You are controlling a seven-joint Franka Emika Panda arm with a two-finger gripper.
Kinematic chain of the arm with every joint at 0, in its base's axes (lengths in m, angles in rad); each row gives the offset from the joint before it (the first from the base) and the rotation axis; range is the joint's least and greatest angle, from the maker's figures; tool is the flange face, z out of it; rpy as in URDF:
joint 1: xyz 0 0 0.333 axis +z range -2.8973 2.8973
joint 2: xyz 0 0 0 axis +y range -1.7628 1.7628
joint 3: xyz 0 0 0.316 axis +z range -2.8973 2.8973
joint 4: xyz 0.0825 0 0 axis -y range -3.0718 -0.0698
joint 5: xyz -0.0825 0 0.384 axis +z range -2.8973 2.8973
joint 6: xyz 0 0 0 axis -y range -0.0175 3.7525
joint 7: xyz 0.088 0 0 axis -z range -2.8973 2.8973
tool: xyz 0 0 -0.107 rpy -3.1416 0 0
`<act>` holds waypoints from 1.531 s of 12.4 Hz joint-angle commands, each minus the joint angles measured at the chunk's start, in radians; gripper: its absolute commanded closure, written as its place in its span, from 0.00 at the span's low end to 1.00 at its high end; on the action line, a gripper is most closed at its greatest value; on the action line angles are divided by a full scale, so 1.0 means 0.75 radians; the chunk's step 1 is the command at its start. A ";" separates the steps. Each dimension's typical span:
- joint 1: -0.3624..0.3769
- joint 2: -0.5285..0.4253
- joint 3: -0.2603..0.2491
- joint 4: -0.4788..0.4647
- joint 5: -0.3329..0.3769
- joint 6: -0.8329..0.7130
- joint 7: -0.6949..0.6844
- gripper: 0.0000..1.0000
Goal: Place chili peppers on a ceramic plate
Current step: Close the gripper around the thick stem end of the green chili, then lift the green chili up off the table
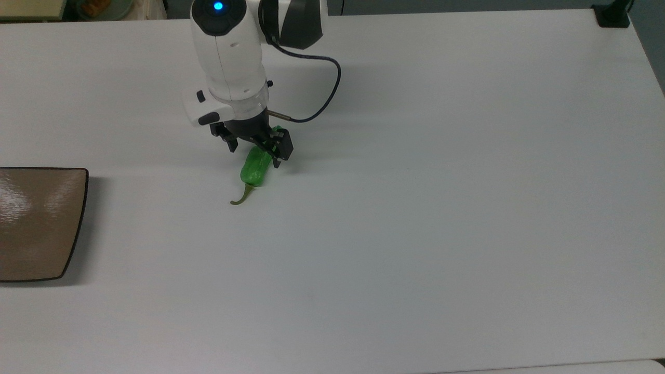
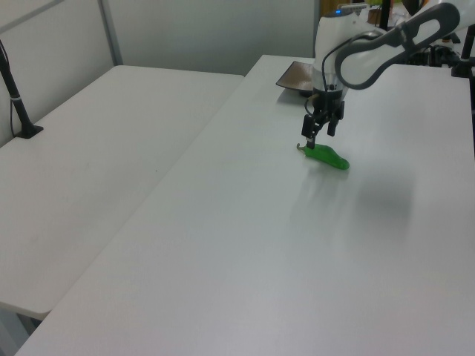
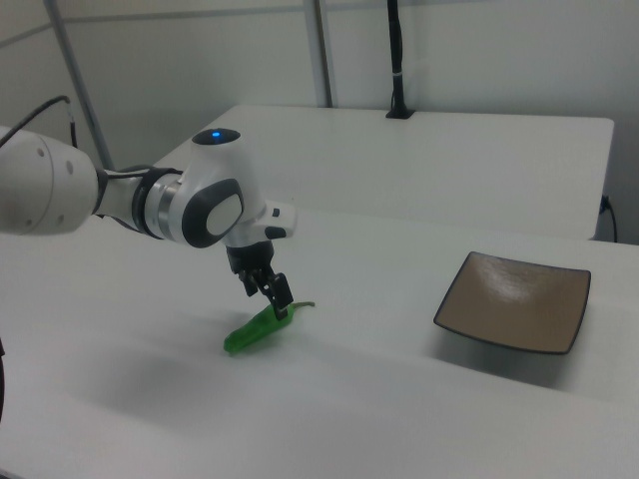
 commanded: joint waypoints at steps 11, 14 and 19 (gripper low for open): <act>0.009 0.029 -0.008 -0.074 -0.033 0.080 0.021 0.62; 0.009 0.027 -0.008 -0.070 -0.033 0.072 0.019 0.71; 0.003 -0.014 -0.008 -0.023 -0.033 0.062 0.017 0.71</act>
